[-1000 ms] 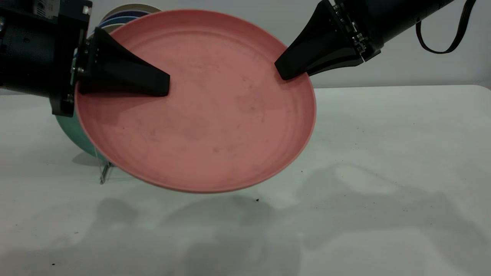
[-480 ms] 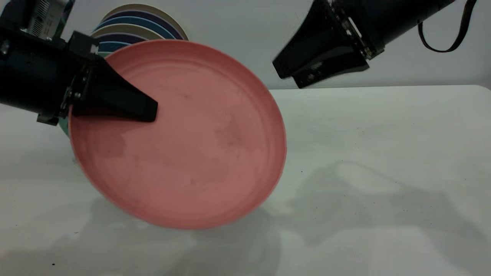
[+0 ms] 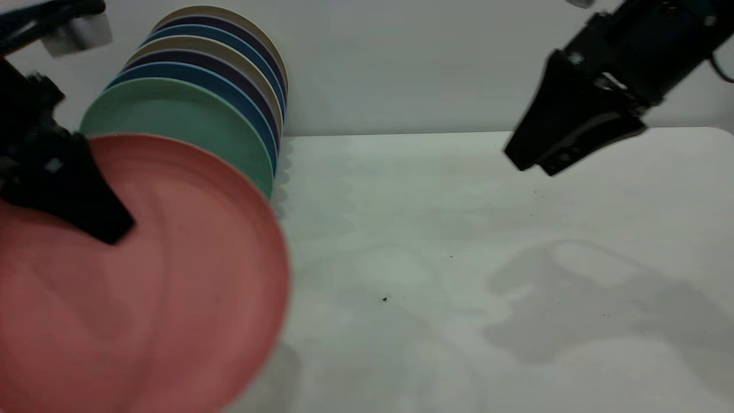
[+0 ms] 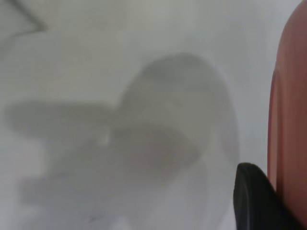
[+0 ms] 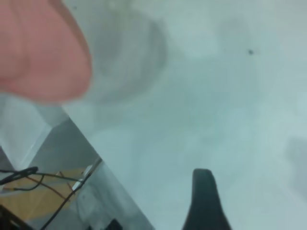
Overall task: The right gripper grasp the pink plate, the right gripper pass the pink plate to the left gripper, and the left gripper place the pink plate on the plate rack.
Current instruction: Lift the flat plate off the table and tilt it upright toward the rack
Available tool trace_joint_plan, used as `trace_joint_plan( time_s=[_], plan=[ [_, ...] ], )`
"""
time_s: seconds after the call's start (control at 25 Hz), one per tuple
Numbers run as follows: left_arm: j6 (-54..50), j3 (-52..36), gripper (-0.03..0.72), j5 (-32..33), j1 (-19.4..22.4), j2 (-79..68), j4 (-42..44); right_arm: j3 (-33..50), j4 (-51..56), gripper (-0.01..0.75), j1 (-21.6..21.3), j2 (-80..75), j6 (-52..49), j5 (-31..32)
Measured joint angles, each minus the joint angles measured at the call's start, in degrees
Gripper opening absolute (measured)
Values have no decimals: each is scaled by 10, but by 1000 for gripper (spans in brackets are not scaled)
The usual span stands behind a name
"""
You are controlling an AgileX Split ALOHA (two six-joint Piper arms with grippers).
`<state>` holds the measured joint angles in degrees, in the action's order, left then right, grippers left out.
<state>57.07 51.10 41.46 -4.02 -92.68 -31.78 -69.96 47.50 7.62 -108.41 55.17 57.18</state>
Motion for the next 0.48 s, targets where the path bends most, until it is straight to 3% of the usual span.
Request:
trace_joint_plan(
  time_s=[0.2,0.48],
  plan=[
    [76,57,133,-1,0,0,112,0,-12,554,-7,0,-15,4],
    [510,75,133,3,0,0,92,0,-12,554,-7,0,-17,3]
  ],
)
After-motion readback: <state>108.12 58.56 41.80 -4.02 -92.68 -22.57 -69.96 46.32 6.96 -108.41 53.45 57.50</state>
